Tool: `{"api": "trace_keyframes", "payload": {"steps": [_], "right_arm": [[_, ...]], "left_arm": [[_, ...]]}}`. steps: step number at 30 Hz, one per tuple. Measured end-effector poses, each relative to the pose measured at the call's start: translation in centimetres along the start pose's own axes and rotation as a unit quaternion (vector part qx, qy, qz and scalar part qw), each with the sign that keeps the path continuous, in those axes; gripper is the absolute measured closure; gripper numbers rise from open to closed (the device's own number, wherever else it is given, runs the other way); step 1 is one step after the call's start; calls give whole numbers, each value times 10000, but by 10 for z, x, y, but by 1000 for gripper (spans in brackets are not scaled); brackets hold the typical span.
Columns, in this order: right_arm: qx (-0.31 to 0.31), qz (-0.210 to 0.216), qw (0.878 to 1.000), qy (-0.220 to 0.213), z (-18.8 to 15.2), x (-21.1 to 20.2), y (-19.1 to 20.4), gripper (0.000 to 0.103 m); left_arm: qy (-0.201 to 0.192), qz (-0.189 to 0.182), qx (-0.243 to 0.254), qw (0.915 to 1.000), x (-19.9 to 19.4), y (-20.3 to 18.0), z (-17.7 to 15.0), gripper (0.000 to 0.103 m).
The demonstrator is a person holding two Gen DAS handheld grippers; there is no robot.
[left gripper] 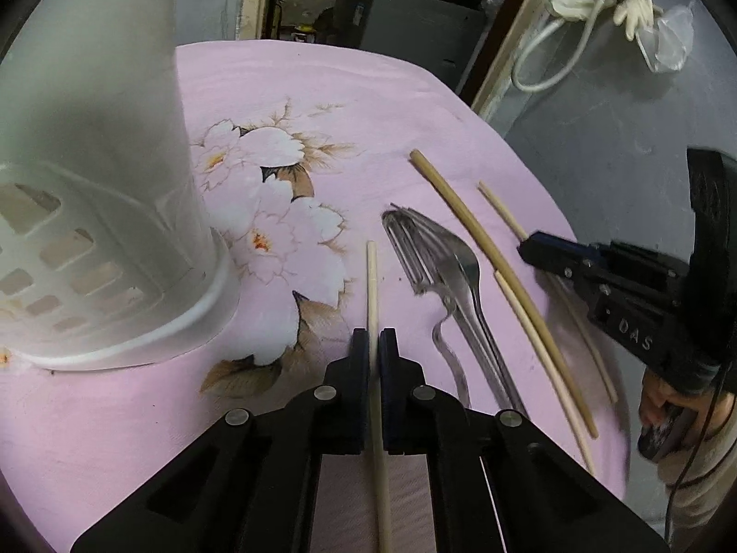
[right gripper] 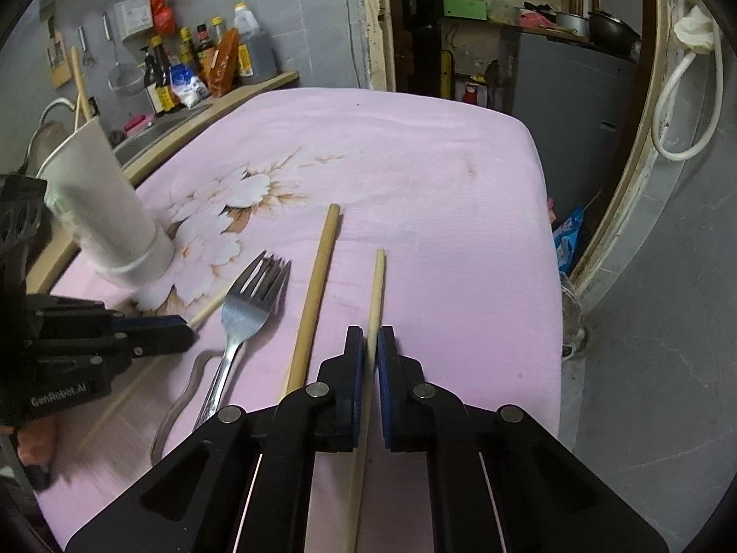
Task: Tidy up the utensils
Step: 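Close the left tool on a thin chopstick while the right tool grasps another chopstick, then lift both held chopsticks and carry them over the white basket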
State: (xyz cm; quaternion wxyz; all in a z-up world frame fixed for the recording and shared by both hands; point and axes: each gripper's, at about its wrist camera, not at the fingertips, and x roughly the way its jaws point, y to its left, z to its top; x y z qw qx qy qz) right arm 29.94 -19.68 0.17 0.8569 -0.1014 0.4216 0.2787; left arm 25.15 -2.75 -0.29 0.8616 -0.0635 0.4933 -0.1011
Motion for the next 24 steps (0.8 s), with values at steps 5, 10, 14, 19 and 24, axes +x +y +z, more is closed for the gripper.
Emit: {"api": "trace_keyframes", "payload": {"steps": [5, 10, 14, 19, 24], "right_arm": [[25, -76, 9996, 253, 11, 10, 1, 96], [275, 64, 9982, 531, 24, 21, -8, 92], [687, 238, 9952, 653, 30, 26, -17, 92], [793, 188, 9955, 483, 26, 19, -14, 99], [847, 474, 9953, -50, 10, -3, -2, 100]], "left_arm": [[233, 50, 215, 9995, 0, -3, 1, 99], [387, -35, 175, 9991, 2, 1, 4, 99], [401, -103, 114, 9991, 2, 2, 4, 99], [235, -91, 145, 9996, 6, -3, 6, 100], [-2, -251, 178, 9995, -6, -2, -5, 101]]}}
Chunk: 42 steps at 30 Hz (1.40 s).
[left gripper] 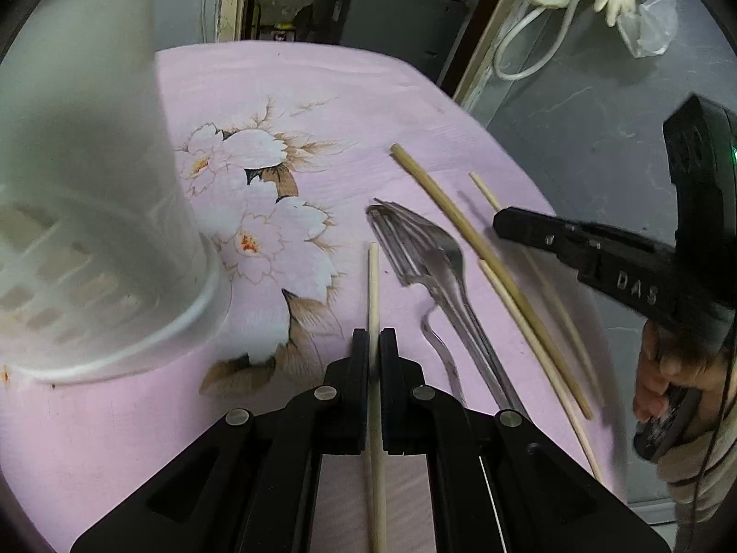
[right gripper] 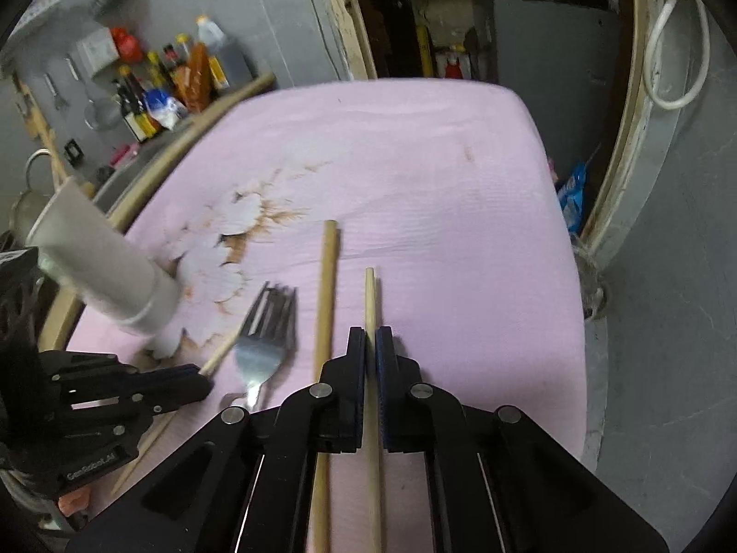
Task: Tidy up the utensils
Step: 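Lift both held chopsticks and carry them over the white basket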
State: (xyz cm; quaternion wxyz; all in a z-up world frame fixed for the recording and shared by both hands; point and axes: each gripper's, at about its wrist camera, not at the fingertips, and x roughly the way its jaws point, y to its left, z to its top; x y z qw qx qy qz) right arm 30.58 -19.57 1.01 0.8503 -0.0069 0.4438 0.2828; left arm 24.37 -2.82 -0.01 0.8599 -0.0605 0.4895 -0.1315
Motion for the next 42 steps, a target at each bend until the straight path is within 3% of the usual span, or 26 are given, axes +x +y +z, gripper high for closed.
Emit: {"api": "trace_keyframes", "payload": {"steps": [8, 13, 18, 26, 29, 33, 37, 42], "right_arm": [[-535, 44, 9913, -1200, -35, -48, 41, 100], [-796, 69, 9741, -2116, -44, -75, 68, 100], [-1170, -50, 9447, -3065, -48, -99, 97, 100], [-1563, -104, 8919, -4243, -39, -129, 141, 100], [-1661, -17, 8791, -4468, -31, -137, 158, 100], [-1557, 423, 8690, -4678, -12, -144, 168, 100], [-1559, 683, 8469, -5039, 3, -150, 183, 100], [-1614, 917, 8193, -5424, 17, -148, 207, 100]], "left_arm": [[-1207, -174, 57, 9925, -54, 3, -18, 101], [-2218, -121, 101, 9750, -90, 3, -25, 101], [-3182, 238, 345, 9471, -120, -5, -31, 101], [-4243, 498, 461, 9030, -153, 5, -32, 101], [-4489, 416, 420, 8916, -172, 20, -32, 101], [-4725, 218, 119, 8810, -198, 48, -22, 101], [-5204, 305, -87, 8534, -224, 71, -18, 101], [-5594, 457, -198, 8274, -244, 92, -12, 100]]}}
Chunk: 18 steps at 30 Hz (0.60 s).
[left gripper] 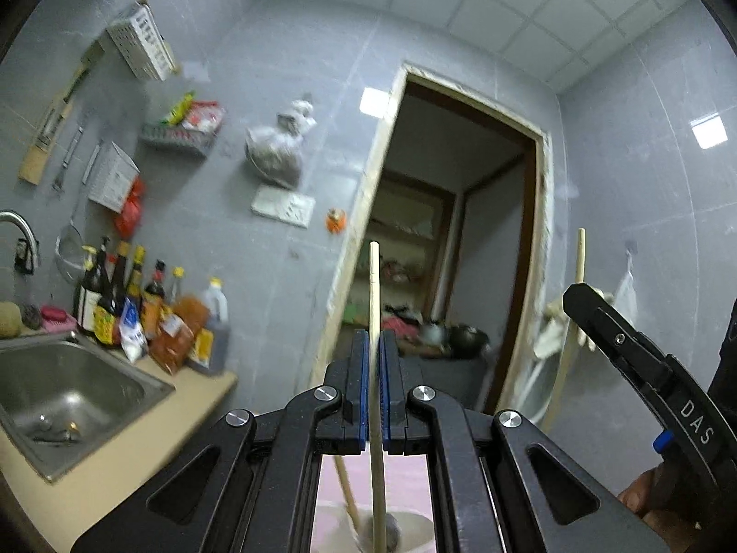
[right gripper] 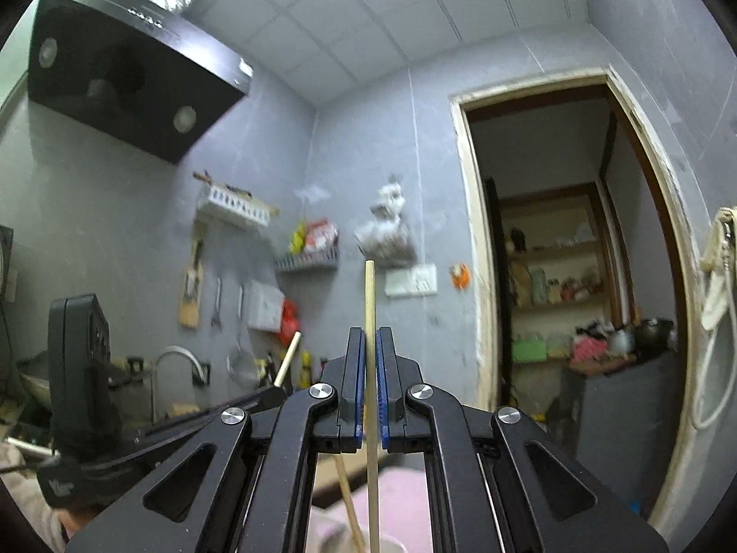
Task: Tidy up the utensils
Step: 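Lift both held chopsticks and carry them over the white basket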
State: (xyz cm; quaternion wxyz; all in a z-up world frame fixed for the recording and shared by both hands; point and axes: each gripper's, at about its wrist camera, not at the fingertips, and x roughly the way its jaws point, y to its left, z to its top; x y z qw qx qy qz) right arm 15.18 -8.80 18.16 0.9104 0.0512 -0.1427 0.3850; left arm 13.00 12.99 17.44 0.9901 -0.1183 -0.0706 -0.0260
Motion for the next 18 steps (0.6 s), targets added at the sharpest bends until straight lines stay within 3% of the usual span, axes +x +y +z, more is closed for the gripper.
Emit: {"api": "trace_keyframes", "payload": {"steps": [6, 18], "right_arm": [[177, 2, 9997, -183, -14, 26, -3, 100], [909, -266, 9954, 114, -65, 47, -42, 100]], "left_arm": [[-292, 364, -112, 9988, 9, 33, 4, 100], [-468, 994, -870, 9901, 22, 85, -19, 101]]}}
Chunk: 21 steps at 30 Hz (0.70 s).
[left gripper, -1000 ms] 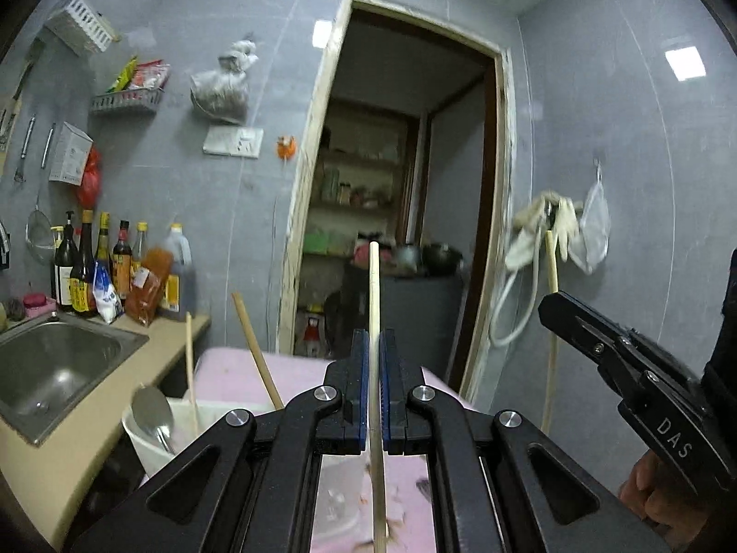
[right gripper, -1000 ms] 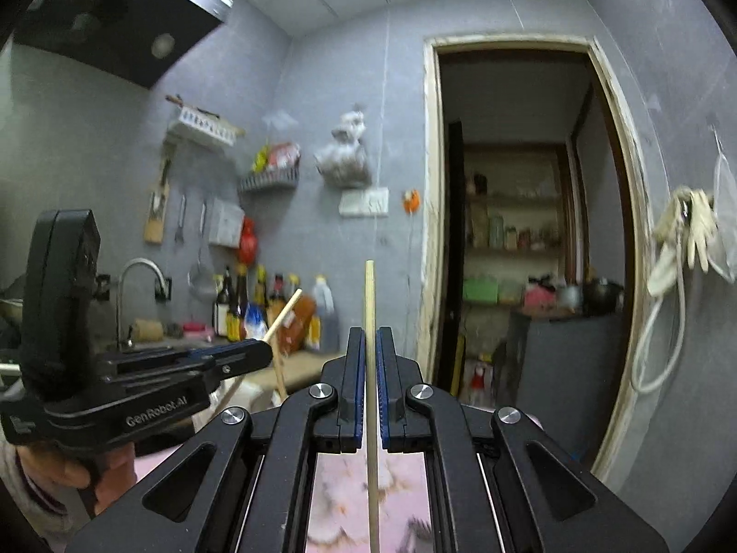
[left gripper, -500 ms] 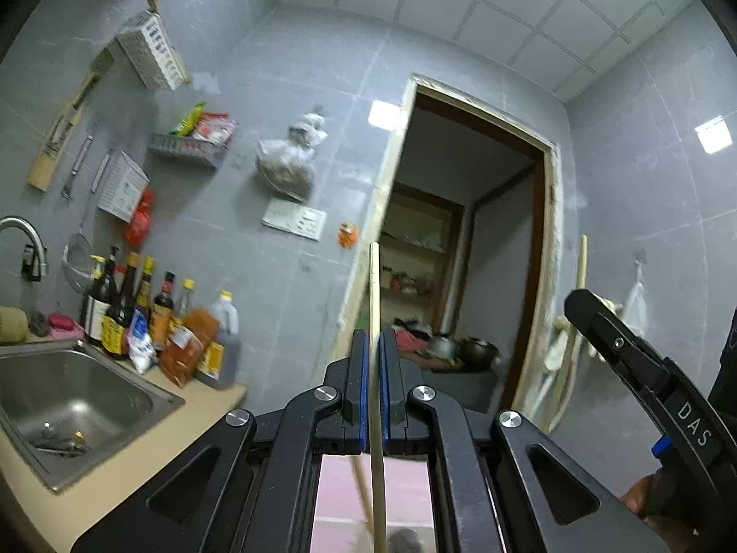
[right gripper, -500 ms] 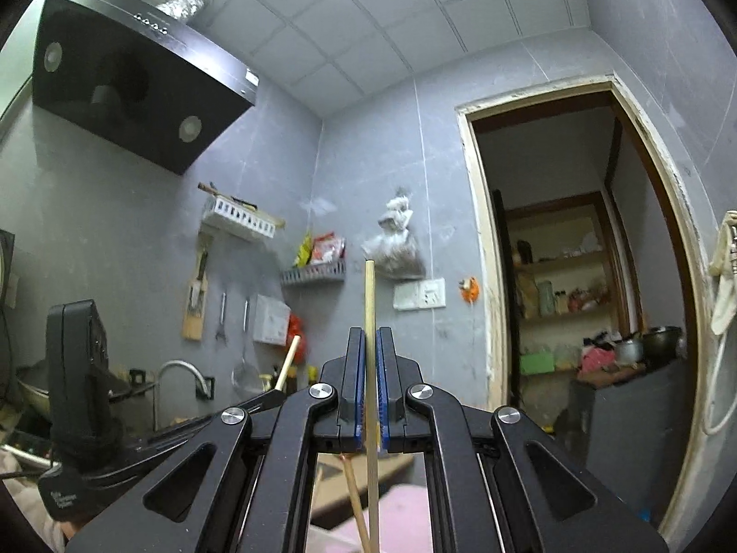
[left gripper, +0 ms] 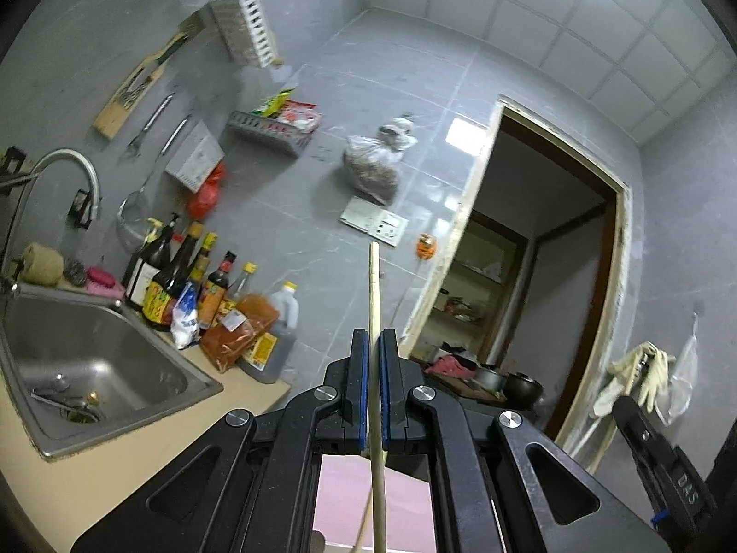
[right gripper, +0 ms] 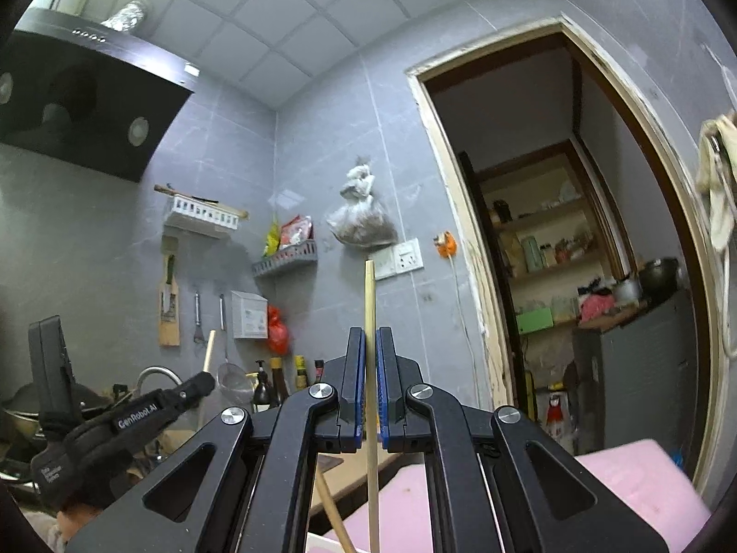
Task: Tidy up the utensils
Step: 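Lift both held chopsticks and carry them over the white basket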
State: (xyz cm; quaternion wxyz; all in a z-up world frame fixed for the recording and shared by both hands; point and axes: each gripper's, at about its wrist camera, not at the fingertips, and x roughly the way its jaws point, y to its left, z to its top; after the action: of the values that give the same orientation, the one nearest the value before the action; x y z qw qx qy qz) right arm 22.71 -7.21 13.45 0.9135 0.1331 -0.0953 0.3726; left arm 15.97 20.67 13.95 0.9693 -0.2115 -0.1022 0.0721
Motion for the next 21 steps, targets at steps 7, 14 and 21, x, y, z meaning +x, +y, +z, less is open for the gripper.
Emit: {"api": "trace_keyframes", "payload": {"steps": [7, 14, 21], "right_arm": [[33, 15, 9998, 175, -16, 6, -4, 100], [-61, -22, 9992, 393, -28, 9, -1, 100], [-123, -15, 9983, 571, -38, 10, 1, 100]], "left_arm": [[-83, 242, 181, 9995, 1, -3, -16, 101], [34, 419, 387, 9984, 4, -8, -36, 101], [310, 454, 722, 9959, 4, -14, -53, 100]]}}
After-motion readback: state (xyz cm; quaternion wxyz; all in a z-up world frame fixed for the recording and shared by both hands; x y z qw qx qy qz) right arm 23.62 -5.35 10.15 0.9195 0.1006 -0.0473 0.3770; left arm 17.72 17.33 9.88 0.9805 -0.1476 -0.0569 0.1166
